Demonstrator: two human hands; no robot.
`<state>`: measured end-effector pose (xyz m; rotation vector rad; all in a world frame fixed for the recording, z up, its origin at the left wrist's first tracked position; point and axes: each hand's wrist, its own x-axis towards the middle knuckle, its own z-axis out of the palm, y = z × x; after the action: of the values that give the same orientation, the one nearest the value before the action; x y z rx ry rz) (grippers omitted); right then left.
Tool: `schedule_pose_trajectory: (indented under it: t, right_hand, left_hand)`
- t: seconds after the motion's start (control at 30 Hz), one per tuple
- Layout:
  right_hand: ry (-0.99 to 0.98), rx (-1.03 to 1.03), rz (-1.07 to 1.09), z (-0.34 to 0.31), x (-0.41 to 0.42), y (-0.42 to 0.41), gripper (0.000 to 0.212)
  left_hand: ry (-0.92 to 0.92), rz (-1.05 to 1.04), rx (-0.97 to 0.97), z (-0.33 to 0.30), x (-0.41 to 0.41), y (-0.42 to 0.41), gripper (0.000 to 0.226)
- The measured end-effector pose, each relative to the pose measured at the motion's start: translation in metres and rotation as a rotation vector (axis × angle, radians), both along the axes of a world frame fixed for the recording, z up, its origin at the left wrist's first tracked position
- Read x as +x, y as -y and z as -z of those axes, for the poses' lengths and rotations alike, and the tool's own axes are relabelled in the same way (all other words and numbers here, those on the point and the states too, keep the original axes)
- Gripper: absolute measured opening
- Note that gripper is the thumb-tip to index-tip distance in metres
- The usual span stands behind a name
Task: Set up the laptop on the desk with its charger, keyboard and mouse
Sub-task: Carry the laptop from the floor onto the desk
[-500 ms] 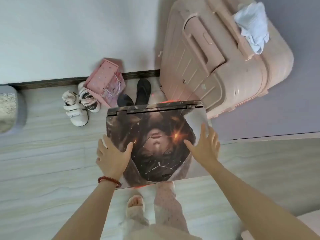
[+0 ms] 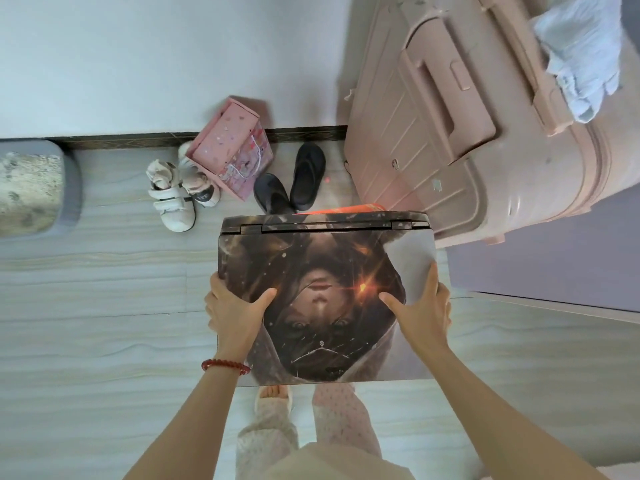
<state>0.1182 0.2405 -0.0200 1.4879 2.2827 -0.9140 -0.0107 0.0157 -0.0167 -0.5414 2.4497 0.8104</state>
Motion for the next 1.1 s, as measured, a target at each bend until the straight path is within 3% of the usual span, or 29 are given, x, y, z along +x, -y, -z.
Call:
schedule_pose_trajectory:
  t: [0.27, 0.53, 0.77, 1.1]
  right_hand:
    - [-0.053, -0.01, -0.119, -0.049, -0.019, 0.024, 0.098]
    - [-0.187, 0.042, -0.515, -0.153, -0.073, 0.125, 0.092]
    - [-0.373, -0.025, -0.869, -0.25, -0.087, 0.302, 0.095]
    - [-0.453, -0.046, -1.352, -0.327, 0.0, 0.635, 0.093]
  left_hand:
    - [-0.061, -0.166, 0.042, -0.054, 0.022, 0.041, 0.089]
    - [-0.174, -0.484, -0.026, -0.164, 0.041, 0.163, 0.095]
    - [-0.324, -0.785, -0.011, -0.256, 0.122, 0.332, 0.098]
    - [-0.455, -1.263, -0.037, -0.322, 0.329, 0.583, 0.092]
